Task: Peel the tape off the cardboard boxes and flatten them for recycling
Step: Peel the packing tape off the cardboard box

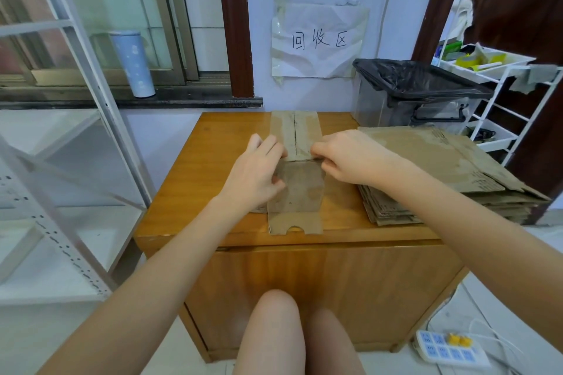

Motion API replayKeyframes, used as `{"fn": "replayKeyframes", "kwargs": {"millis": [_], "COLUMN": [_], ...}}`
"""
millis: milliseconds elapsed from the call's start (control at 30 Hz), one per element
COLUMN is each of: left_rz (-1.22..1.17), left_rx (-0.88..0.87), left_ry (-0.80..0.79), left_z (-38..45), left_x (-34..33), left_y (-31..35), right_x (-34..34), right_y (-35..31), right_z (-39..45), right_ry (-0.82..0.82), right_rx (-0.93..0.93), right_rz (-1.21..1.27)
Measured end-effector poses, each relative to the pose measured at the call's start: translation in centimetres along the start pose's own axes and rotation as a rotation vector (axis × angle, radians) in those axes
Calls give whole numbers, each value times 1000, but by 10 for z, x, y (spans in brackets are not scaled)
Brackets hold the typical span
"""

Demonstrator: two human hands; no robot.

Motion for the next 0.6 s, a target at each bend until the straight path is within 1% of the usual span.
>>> {"fn": "replayKeyframes", "kwargs": {"millis": [133,267,333,400,467,533,600], "left_rz": [-40,-185,-192,-261,-370,-382,-349], "left_rx": [30,129,176,286,395,416,395], "left_ry": [-4,-39,-13,27,12,-12,-27], "left_z": [0,-4,-8,-12,-16,-18,-18], "left_x": [0,0,-4,-7,-10,-10,-6], "left_y": [-2,-8,-10,-12,-12,-11,-10], "right_x": [1,2,2,2,1,0,1], "right_y": [1,3,3,2,2,3,3], "right_z": [0,0,1,2,3,4,4], "right_ry": [-17,-5,-3,-1,-1,-8,-20], "right_rx": [14,-29,-30,-24,-25,-18,-11], "right_rz": [5,36,11,-9,-2,14,28]}}
Point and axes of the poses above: each hand's wrist, its own z-axis towards the middle knuckle, its own x-axis out of the back of the hand, y = z × x, the point moved 1 cm from there along z, towards the middle knuckle, and after that the axes turned 12 degrees about -z, right-handed, at the moved point
